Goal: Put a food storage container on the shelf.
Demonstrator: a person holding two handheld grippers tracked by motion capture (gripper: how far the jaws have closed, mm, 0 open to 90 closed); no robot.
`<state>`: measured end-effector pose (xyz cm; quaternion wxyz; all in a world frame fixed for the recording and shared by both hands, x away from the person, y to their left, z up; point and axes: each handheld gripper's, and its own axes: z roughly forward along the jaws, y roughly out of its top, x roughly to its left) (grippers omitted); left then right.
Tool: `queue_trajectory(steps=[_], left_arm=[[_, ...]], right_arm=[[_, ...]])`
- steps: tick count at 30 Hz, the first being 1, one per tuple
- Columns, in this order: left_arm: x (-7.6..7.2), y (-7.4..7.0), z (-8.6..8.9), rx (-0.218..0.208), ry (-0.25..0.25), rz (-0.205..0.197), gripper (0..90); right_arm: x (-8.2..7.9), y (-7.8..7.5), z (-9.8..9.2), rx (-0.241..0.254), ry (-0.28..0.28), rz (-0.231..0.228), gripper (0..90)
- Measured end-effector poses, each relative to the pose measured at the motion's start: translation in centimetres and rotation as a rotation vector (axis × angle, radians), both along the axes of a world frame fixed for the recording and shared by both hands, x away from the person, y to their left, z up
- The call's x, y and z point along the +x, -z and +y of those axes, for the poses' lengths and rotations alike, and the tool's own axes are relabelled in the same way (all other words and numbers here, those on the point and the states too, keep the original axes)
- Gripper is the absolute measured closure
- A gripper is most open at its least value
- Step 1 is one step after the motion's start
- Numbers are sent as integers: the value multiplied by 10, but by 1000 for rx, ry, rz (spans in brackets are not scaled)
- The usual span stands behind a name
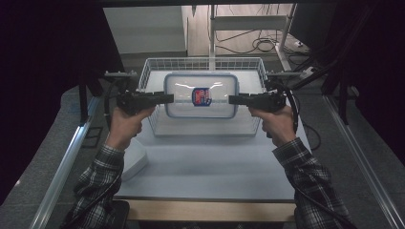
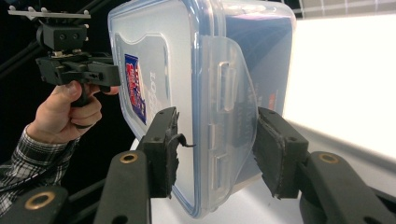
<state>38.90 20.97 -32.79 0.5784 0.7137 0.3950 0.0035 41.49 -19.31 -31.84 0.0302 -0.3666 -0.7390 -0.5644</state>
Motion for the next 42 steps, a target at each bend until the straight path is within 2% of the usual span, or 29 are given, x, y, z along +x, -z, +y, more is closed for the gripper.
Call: queue_trajectory(steps=[1,11,20,25,30,35,38,39,41,42], left_arm=[[5,-2,0,1,2,-4,540],[46,-11,1,-25,3,25,541],[67,-3,-3,-40,-16,62,537],[71,0,-2,-55,-26,70,534],[70,-1,-2,-40,-32,59,525],[71,0,-5,-27,-54,39,499],[71,0,-6,5,-96,31,494],[72,1,-6,19,-100,30,490],[73,2,-7,21,-106,39,492],[74,3,-9,33,-107,37,502]], right_arm=[[8,-4,1,2,1,0,523],[39,-12,0,16,28,15,522],[62,-8,-1,21,54,52,518],[69,-8,0,13,62,54,515],[70,-8,1,7,60,52,510],[70,-9,4,-13,88,42,485],[70,-9,6,-35,111,26,468],[70,-10,7,-38,120,34,458],[71,-8,7,-53,133,40,416],[72,-6,7,-39,136,57,390]])
